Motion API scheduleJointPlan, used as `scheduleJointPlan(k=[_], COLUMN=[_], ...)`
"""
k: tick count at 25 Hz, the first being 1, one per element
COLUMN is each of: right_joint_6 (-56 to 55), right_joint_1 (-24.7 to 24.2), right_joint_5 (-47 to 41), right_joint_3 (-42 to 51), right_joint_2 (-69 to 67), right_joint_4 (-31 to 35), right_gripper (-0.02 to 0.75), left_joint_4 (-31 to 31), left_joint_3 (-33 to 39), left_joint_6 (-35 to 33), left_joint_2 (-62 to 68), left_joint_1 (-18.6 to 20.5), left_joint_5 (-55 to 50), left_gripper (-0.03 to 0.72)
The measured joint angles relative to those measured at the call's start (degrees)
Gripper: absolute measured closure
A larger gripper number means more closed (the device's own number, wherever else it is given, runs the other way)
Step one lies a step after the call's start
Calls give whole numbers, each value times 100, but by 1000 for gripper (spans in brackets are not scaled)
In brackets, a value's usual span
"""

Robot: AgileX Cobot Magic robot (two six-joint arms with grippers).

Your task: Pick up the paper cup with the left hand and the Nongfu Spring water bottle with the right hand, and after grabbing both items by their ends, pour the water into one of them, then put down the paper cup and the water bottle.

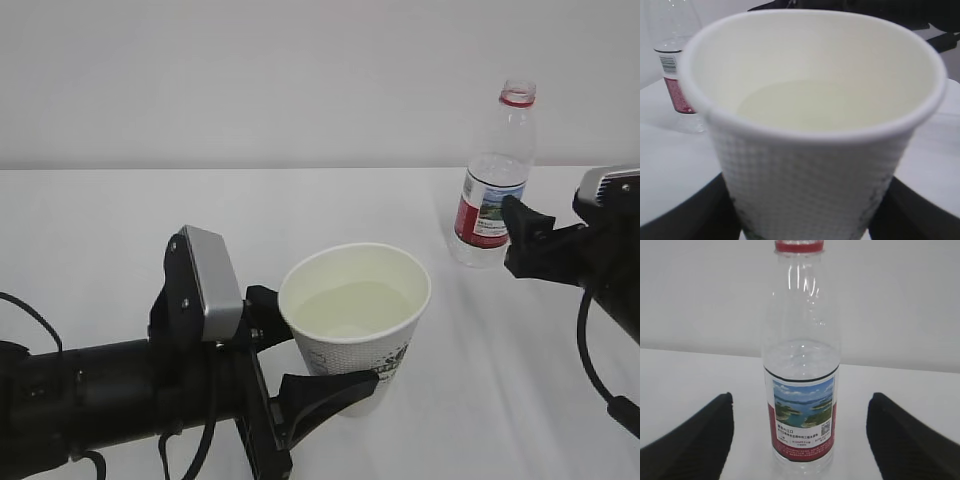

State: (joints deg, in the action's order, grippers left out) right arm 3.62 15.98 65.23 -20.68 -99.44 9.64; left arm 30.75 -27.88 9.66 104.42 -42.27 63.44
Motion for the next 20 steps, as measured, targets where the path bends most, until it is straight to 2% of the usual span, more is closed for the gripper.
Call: scheduleJointPlan(k=[10, 20], right_joint_6=[0, 0], right_joint_1=[0, 0], right_joint_5=[10, 10], right_joint_3=[377, 397], right_joint_2=[649, 670], right_joint_4=[0, -58], right_gripper=[132, 142], left_joint_4=[-28, -830], left_joint_3=[0, 0], left_joint_6=[0, 0], left_joint_2=[0, 0], left_joint_1=[0, 0], left_joint_5=[0, 0], left_gripper=[196, 197])
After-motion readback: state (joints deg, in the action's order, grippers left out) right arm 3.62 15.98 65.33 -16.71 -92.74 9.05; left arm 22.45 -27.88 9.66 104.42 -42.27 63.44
